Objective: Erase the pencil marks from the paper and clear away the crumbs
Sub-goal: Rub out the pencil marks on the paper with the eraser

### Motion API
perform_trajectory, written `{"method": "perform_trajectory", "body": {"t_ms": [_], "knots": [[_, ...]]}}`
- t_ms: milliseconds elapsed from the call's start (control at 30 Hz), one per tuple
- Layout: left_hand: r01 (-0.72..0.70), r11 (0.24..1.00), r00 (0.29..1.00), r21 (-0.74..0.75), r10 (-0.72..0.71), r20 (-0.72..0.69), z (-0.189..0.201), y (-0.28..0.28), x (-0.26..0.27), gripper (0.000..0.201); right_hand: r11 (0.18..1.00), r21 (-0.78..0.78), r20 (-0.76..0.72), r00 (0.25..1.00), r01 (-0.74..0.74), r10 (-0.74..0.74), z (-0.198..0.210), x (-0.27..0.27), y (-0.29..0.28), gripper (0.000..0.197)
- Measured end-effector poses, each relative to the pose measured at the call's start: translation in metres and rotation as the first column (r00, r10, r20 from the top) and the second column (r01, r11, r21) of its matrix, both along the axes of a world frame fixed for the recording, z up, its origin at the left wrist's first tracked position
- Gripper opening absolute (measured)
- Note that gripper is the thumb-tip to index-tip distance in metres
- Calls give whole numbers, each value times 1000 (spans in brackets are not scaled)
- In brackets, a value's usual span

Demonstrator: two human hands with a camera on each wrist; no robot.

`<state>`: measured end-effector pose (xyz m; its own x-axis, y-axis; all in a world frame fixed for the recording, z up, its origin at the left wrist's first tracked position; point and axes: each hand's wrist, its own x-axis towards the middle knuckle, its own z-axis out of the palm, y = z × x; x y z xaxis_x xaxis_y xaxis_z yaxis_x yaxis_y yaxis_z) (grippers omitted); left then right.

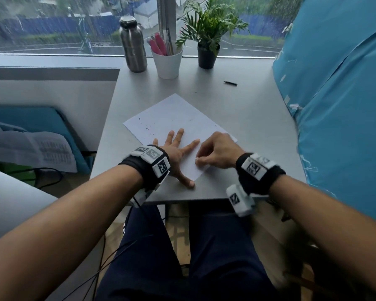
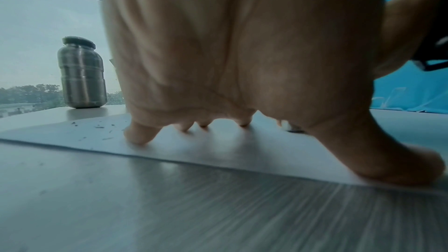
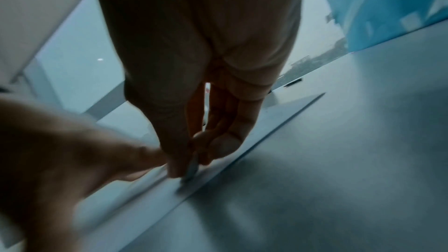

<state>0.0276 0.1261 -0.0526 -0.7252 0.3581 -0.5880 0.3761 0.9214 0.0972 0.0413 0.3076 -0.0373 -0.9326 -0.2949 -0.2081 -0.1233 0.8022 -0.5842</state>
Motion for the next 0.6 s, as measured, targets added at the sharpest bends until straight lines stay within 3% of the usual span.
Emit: {"method": "perform_trajectory", "body": {"t_ms": [167, 400, 600], "knots": [[-22, 1000, 999, 10, 22, 24, 4, 1, -2, 142, 977, 29, -64, 976, 210, -208, 5, -32, 24, 11], [-17, 1000, 1000, 17, 17, -3, 2, -1, 0, 143, 994, 97, 0, 998, -56, 56, 6, -10, 3, 12], [-23, 999, 1000, 25, 23, -1, 6, 1, 2, 136, 978, 87, -74, 981, 188, -182, 14, -40, 35, 14]]}}
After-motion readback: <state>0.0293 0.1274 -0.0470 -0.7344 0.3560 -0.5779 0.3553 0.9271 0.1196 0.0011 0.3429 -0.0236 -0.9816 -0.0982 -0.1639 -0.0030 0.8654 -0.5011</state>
